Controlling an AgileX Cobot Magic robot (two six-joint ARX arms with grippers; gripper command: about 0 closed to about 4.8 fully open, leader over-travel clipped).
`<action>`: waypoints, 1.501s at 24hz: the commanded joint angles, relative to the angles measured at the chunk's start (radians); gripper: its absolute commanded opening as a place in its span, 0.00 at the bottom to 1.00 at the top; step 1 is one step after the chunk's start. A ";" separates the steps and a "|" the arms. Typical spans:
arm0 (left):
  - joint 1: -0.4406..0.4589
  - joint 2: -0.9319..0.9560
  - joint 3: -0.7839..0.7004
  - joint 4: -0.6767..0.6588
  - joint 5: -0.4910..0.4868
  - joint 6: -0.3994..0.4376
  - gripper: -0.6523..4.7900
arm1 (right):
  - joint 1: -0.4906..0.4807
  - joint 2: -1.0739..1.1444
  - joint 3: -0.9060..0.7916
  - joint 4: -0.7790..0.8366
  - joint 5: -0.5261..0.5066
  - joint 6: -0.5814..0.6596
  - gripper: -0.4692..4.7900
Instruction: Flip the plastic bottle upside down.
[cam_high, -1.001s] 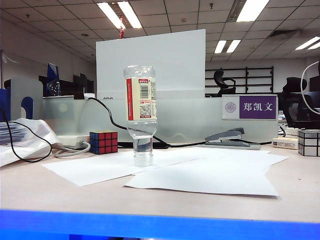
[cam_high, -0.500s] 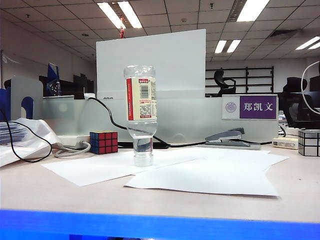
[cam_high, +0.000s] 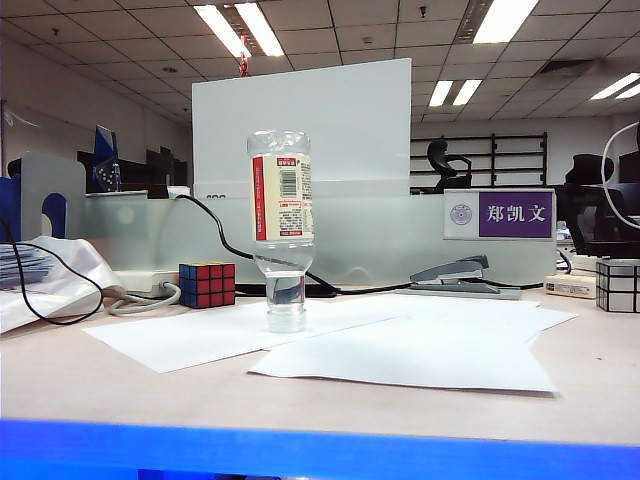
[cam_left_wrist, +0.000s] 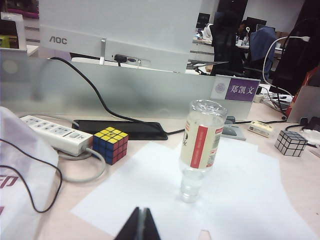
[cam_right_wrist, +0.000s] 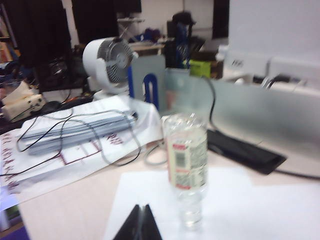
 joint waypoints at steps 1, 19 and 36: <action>0.002 -0.002 0.001 0.014 -0.021 0.008 0.11 | -0.013 0.072 0.002 0.068 -0.093 0.042 0.08; 0.002 -0.002 0.001 -0.008 0.042 0.008 0.11 | -0.020 0.198 -0.018 0.097 -0.213 0.125 0.08; 0.002 -0.002 0.001 -0.009 0.068 0.015 0.11 | -0.020 -0.581 -0.036 -0.547 0.051 0.097 0.08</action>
